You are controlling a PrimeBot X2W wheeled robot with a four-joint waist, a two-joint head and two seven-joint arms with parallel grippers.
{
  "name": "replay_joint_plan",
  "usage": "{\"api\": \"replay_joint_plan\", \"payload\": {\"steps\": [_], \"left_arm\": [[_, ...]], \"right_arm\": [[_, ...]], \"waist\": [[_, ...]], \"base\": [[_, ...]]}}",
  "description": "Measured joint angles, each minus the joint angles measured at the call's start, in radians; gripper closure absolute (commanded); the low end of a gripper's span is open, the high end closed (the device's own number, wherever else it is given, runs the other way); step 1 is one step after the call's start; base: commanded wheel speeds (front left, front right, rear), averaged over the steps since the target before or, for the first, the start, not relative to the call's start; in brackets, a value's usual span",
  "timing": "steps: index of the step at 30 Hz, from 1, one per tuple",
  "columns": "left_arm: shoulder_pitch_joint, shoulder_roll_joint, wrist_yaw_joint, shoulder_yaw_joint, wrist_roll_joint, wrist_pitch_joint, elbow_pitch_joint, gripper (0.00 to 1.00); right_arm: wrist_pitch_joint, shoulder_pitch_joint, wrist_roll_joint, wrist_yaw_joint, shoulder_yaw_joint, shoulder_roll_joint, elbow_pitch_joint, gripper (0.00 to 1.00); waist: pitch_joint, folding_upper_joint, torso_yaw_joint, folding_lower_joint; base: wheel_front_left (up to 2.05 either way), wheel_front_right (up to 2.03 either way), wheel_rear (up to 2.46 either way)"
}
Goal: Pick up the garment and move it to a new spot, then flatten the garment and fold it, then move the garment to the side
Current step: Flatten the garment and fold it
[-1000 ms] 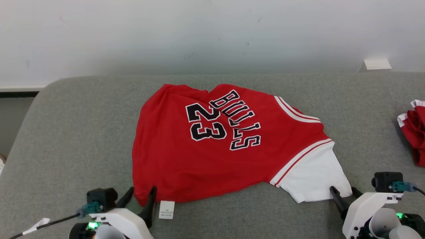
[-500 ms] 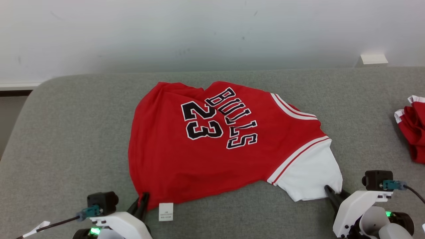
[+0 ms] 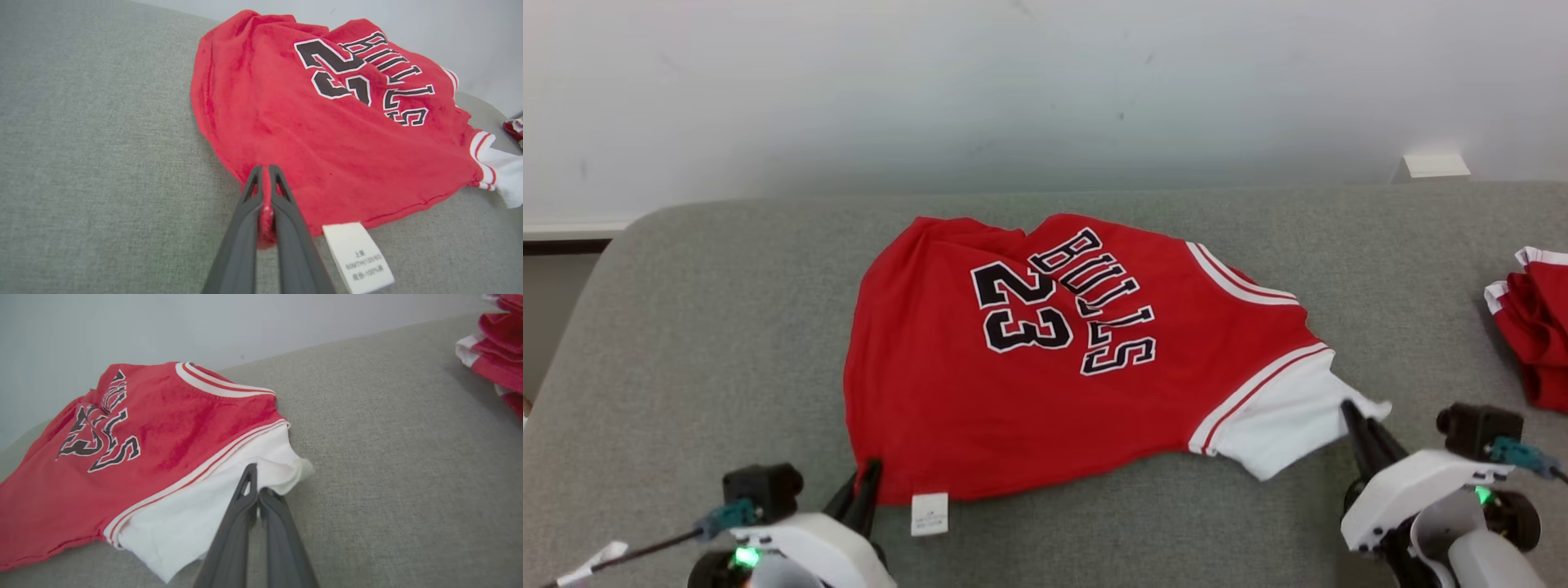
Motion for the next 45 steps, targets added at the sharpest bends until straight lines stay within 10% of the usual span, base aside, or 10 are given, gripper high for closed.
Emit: {"api": "replay_joint_plan", "payload": {"steps": [16, 32, 45], "left_arm": [[-0.642, 0.115, -0.1, -0.046, 0.04, 0.123, 0.133, 1.0], [-1.428, 0.054, -0.12, -0.097, 0.067, 0.007, 0.586, 1.0], [-1.721, 0.034, -0.123, -0.122, 0.077, -0.107, 0.794, 1.0]], "right_arm": [[-0.092, -0.537, 0.094, 0.001, 0.155, -0.148, -0.1, 1.0], [-0.193, -1.278, 0.083, 0.001, 0.21, -0.19, 0.206, 1.0], [-0.262, -1.566, 0.083, 0.001, 0.265, -0.186, 0.387, 1.0]], "waist": [[0.191, 0.0, 0.02, 0.0002], [0.43, 0.0, 0.022, 0.0003], [0.468, 0.0, -0.001, 0.0002]], "base": [[0.0, 0.0, 0.0], [0.0, 0.0, 0.0], [0.0, 0.0, 0.0]]}}
